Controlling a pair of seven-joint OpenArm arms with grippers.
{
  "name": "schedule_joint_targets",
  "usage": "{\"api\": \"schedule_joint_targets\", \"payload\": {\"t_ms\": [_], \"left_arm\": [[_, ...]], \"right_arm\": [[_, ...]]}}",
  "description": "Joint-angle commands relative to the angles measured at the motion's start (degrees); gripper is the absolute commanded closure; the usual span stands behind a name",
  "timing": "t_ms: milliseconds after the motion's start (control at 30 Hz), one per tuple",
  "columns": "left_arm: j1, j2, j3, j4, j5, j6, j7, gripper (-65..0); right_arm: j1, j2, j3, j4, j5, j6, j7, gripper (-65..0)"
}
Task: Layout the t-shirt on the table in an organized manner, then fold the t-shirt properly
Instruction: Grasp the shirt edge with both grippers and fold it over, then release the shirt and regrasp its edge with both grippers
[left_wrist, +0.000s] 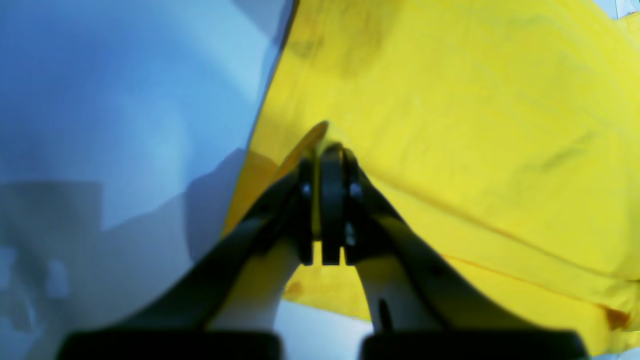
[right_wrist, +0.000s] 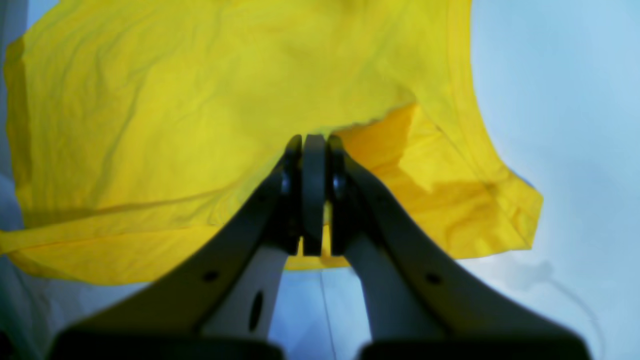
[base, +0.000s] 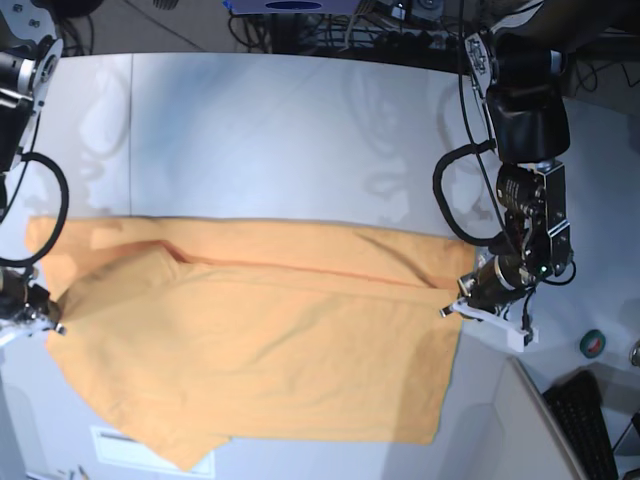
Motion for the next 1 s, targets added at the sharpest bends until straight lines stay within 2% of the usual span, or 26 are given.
{"api": "schedule_joint_targets", "payload": {"t_ms": [0, 133, 200, 300, 733, 800, 900, 933, 967], "left_arm": [[-2.4, -0.5, -0.1, -0.1, -0.5, -0.2, -1.3, 0.0], [-3.9, -0.6, -0.1, -4.7, 0.1, -0.2, -6.9, 0.0], [-5.0, -0.2, -0.1, -6.9, 3.4, -0.2, -8.5, 0.0], [-5.8, 0.0, -0.1, -8.9, 7.1, -0.2, -8.9, 0.0], [-7.5, 0.0, -0.2, -9.4, 7.2, -0.2, -9.0, -0.7], [-7.6, 0.0, -0.3, -9.3, 7.2, -0.2, -9.1, -20.6], [-7.5, 0.0, -0.3, -9.2, 7.1, -0.2, -13.3, -49.2], [-7.3, 0.0, -0.4, -9.4, 7.1, -0.2, -15.2, -56.9], [-6.9, 0.1, -0.4, -9.4, 7.0, -0.2, -16.9, -62.0]], "right_arm": [[1.7, 1.0, 0.1, 0.6, 0.8, -0.1, 1.9, 0.0], [1.8, 1.0, 0.1, -0.8, 0.8, -0.1, 3.1, 0.0], [2.0, 1.0, 0.1, -1.6, 0.8, -0.1, 3.9, 0.0], [2.0, 1.0, 0.1, -2.0, 0.8, -0.1, 5.3, 0.0], [2.1, -0.2, 0.2, -7.4, 0.9, -0.1, 11.5, 0.0], [2.3, -0.3, 0.5, -7.2, 1.2, -0.1, 11.6, 0.0], [3.2, -0.3, 0.7, -7.6, 1.3, -0.1, 13.7, -24.0], [3.0, -0.4, 0.7, -7.6, 1.3, -0.1, 15.3, -32.6], [2.8, -0.4, 0.7, -7.5, 1.4, -0.1, 16.5, -39.8]]}}
